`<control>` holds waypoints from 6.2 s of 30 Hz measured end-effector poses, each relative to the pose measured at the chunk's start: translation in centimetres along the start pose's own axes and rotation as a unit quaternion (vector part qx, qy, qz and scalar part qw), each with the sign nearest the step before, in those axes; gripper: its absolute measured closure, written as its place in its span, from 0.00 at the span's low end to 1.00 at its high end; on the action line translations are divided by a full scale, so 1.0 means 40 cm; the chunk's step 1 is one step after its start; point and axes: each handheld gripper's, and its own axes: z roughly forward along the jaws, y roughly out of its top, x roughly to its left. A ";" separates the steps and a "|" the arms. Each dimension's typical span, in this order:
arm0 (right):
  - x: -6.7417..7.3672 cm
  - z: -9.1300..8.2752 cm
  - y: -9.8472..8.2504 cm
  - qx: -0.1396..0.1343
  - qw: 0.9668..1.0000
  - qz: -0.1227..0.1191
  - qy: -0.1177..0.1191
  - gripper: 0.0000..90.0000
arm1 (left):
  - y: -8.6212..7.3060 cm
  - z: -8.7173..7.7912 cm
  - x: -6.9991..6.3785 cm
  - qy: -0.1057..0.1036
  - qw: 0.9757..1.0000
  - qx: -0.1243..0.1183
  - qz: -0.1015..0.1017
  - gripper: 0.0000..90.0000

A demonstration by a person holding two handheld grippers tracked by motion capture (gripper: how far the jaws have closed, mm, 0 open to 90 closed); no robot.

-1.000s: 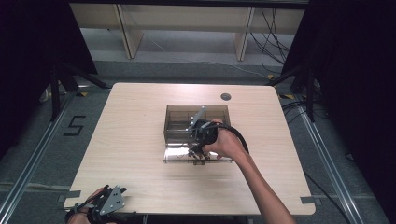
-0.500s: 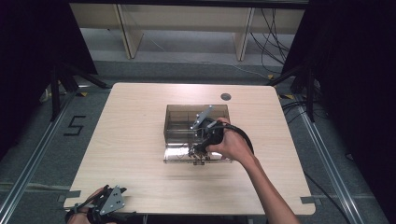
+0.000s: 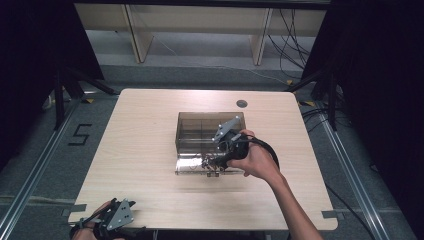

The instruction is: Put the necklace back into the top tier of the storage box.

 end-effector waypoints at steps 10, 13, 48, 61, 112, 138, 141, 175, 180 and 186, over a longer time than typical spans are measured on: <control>0.013 -0.019 -0.035 -0.024 1.000 0.014 -0.005 0.46 | -0.002 0.006 -0.004 0.014 1.000 -0.005 -0.003 0.20; 0.017 -0.021 -0.047 -0.028 0.999 0.015 -0.005 0.44 | -0.001 0.009 -0.007 0.024 1.000 -0.009 -0.005 0.20; 0.105 -0.036 -0.115 -0.069 0.997 0.044 -0.006 0.38 | -0.002 0.010 -0.007 0.019 1.000 -0.008 -0.004 0.20; 0.129 -0.033 -0.134 -0.072 0.996 0.055 0.012 0.38 | 0.000 0.006 -0.007 0.024 1.000 -0.013 -0.003 0.20; 0.198 0.020 -0.245 -0.073 0.995 0.066 0.026 0.30 | 0.002 0.001 -0.009 0.026 1.000 -0.016 -0.003 0.20; 0.213 0.048 -0.297 -0.067 0.994 0.081 0.025 0.29 | 0.003 -0.001 -0.009 0.029 0.999 -0.020 -0.003 0.20; 0.215 0.047 -0.303 -0.071 0.994 0.080 0.024 0.28 | 0.002 0.000 -0.009 0.029 0.999 -0.020 -0.004 0.20; 0.246 0.071 -0.365 -0.091 0.993 0.078 0.006 0.22 | 0.001 -0.003 -0.004 0.020 1.000 -0.020 -0.008 0.20; 0.253 0.071 -0.374 -0.095 0.992 0.087 0.003 0.22 | 0.001 -0.006 -0.003 0.022 1.000 -0.020 -0.007 0.20; 0.255 0.063 -0.385 -0.097 0.991 0.094 0.002 0.22 | 0.002 -0.009 -0.001 0.019 1.000 -0.014 -0.001 0.20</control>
